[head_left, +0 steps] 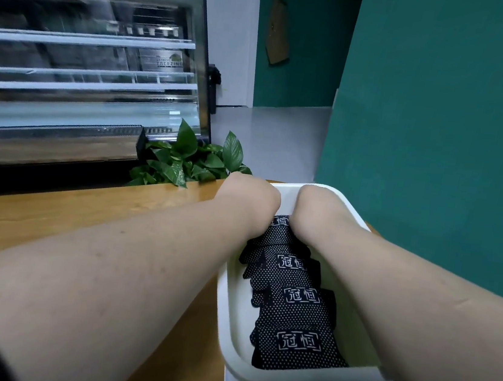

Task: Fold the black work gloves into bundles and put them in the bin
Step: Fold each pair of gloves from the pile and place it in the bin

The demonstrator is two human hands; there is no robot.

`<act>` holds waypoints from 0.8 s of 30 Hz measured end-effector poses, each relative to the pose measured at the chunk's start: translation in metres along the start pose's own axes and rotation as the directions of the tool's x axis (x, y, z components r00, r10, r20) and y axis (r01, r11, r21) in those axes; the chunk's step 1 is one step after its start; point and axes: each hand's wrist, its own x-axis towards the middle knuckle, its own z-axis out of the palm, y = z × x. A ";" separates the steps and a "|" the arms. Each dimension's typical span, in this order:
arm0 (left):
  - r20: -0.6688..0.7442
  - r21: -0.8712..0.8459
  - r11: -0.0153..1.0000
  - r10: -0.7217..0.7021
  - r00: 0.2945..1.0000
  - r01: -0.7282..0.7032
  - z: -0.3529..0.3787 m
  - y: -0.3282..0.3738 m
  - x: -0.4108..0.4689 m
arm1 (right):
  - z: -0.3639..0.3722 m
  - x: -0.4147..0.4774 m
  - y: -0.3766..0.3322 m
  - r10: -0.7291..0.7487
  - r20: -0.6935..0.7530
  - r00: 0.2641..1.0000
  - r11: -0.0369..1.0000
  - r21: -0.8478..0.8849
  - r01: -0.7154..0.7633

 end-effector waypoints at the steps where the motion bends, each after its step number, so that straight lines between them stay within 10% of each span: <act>1: -0.001 0.002 1.000 0.009 1.000 -0.009 0.000 -0.001 0.000 | -0.001 0.000 -0.001 -0.008 0.012 1.000 1.000 -0.030 0.008; 11: 0.198 -0.006 0.991 0.129 0.972 -0.130 -0.012 -0.002 -0.003 | -0.013 -0.001 -0.005 -0.045 0.135 0.990 0.997 -0.053 0.052; 18: 0.079 -0.212 0.977 0.042 0.996 -0.024 -0.035 -0.023 -0.020 | -0.039 -0.007 0.000 -0.012 0.250 0.968 0.915 0.393 -0.090; 24: -0.017 -0.462 0.878 -0.150 0.989 0.125 -0.045 -0.050 -0.069 | -0.066 -0.045 -0.001 -0.053 0.040 0.998 0.790 0.613 0.017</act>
